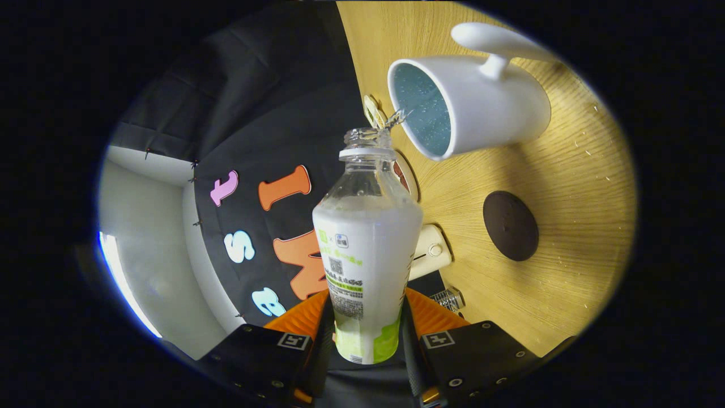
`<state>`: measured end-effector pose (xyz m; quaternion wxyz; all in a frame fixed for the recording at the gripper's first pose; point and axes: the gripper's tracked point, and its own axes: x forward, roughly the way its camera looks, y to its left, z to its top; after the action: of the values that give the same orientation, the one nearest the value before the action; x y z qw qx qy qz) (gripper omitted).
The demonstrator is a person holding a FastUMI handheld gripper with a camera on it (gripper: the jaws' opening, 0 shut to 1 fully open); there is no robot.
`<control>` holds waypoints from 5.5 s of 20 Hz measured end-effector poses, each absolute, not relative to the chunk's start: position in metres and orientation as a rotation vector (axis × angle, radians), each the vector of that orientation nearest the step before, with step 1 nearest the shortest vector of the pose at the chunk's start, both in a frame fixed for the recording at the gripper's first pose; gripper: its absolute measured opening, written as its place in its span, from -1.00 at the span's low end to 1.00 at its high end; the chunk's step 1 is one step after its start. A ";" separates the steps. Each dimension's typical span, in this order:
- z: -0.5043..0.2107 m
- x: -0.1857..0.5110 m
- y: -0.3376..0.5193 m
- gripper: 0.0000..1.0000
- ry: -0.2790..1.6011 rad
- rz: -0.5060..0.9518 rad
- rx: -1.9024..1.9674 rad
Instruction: Take the bottle from table, then pour the juice into the cup, finally place the bottle on the coaster
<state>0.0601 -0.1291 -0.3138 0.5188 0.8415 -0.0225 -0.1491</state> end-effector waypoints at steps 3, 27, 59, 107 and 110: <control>-0.311 0.062 -0.129 0.14 -0.069 -0.361 2.053; -0.285 0.068 -0.153 0.15 -0.265 -0.358 2.247; -0.302 0.053 -0.140 0.14 0.087 -0.224 1.000; -0.219 0.040 -0.099 0.94 0.221 -0.265 0.040; -0.168 0.026 -0.081 0.95 0.162 -0.231 0.032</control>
<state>0.0262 -0.0811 -0.1681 0.9899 0.0160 0.0808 -0.1153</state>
